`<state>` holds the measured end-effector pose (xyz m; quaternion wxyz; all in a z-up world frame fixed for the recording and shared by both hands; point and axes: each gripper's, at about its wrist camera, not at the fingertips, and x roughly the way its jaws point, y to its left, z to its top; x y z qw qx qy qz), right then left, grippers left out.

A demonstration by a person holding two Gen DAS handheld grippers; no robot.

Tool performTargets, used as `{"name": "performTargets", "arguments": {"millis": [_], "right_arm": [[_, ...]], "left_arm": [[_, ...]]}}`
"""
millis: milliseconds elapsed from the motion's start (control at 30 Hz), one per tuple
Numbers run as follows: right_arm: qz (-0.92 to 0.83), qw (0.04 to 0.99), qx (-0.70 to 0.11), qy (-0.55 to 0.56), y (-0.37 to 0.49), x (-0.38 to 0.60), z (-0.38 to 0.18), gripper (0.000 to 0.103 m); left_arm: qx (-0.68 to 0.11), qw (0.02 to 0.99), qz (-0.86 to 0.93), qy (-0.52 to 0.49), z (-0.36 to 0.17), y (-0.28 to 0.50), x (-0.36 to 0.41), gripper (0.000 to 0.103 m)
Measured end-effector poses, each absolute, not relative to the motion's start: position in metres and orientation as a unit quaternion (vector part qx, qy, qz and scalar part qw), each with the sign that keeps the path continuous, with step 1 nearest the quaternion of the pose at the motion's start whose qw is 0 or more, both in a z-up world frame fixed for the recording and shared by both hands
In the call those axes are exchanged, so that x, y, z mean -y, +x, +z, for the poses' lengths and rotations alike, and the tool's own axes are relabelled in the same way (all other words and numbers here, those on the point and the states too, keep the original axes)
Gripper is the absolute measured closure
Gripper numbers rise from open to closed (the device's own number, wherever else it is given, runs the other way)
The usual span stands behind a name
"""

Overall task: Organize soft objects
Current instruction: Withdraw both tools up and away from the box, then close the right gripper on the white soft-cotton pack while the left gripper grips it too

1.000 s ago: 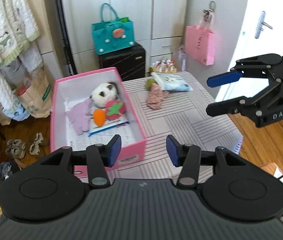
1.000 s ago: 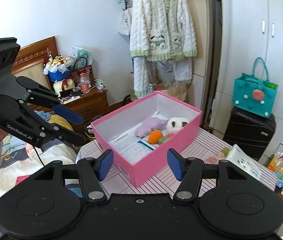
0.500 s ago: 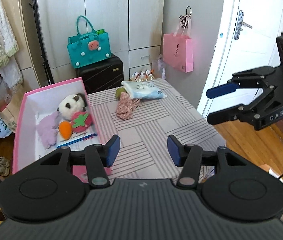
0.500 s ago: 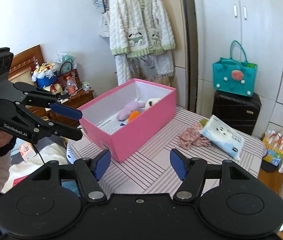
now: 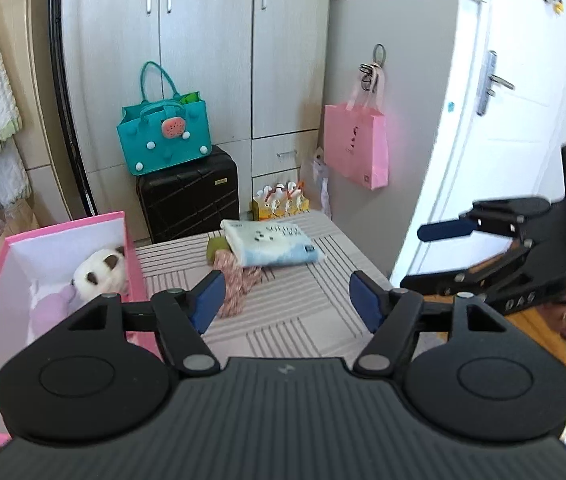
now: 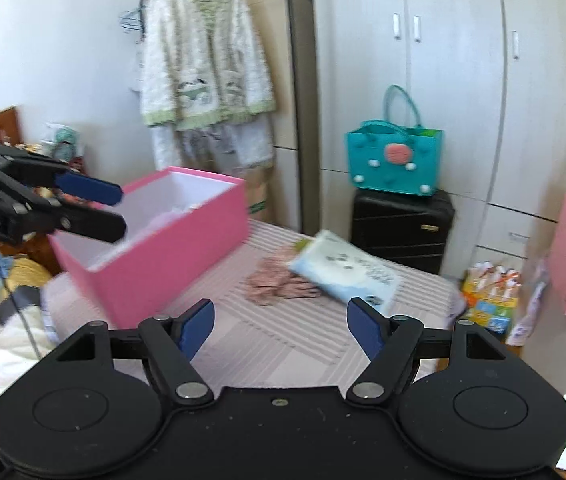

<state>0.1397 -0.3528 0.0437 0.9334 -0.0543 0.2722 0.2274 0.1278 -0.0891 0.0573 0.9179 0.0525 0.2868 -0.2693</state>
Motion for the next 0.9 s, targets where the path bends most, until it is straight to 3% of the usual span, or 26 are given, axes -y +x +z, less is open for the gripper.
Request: {"name": "performTargets", "arguments": {"millis": [433,600,900], "right_arm": [[0.216,0.928,-0.300,-0.034,0.251,0.399,-0.008,0.025],[0.229,0.911,-0.340,0.036,0.302,0.416,-0.020,0.025],[0.250,0.855,-0.433,0.137,0.374,0.424,-0.066,0.027]], "left_arm": [[-0.369,0.897,-0.242,-0.042,-0.001,0.244,0.134,0.040],[-0.403,0.890,-0.197,-0.089,-0.025,0.294,0.141,0.055],[-0.449,0.878,-0.120,-0.114,-0.068,0.352,0.144,0.067]]}}
